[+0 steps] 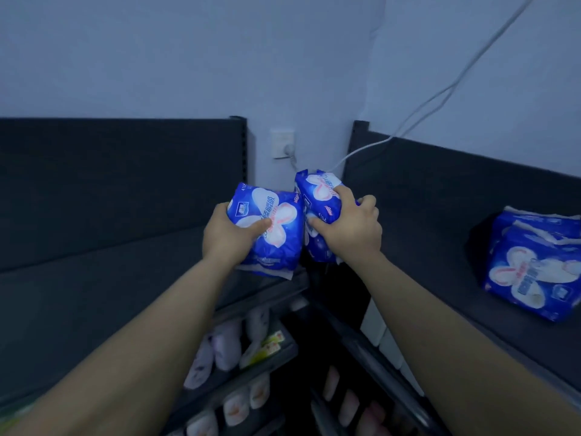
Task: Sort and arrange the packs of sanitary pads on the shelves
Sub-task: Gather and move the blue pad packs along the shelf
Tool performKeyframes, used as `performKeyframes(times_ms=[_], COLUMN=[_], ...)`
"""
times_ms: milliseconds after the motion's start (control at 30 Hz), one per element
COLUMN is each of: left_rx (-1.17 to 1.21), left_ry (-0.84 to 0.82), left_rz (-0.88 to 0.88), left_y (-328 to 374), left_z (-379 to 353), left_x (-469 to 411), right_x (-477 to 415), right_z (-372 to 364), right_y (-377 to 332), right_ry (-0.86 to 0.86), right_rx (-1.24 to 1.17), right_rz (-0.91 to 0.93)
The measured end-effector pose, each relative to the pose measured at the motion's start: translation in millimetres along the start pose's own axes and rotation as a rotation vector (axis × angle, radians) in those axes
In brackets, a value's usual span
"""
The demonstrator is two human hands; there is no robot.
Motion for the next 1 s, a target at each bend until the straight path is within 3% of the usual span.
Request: performKeyframes(times_ms=[433,800,1000], left_rx=[-0.125,-0.311,-0.421], left_ry=[0.483,0.864,1.019], left_rz=[0.107,0.186,0.245], left_y=[-27,-30,-35], left_z=[336,660,790], left_x=[130,288,365], right_x=[181,425,544], right_z=[-68,-96,-104], right_y=[-262,-525,-624], right_ry=[-0.272,-0.485,-0.560], right_rx=[-0.192,-0.389,-0.458], right_rz=[0.393,0.695,0.798])
Point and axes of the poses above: each hand's wrist, its own x-axis away from the middle knuckle, its own z-axis out of the back of the hand, y = z × x, the point moved 10 cm from there along -x, towards the middle knuckle, and after that the axes turned 7 degrees about -z, right-handed, at the moved point
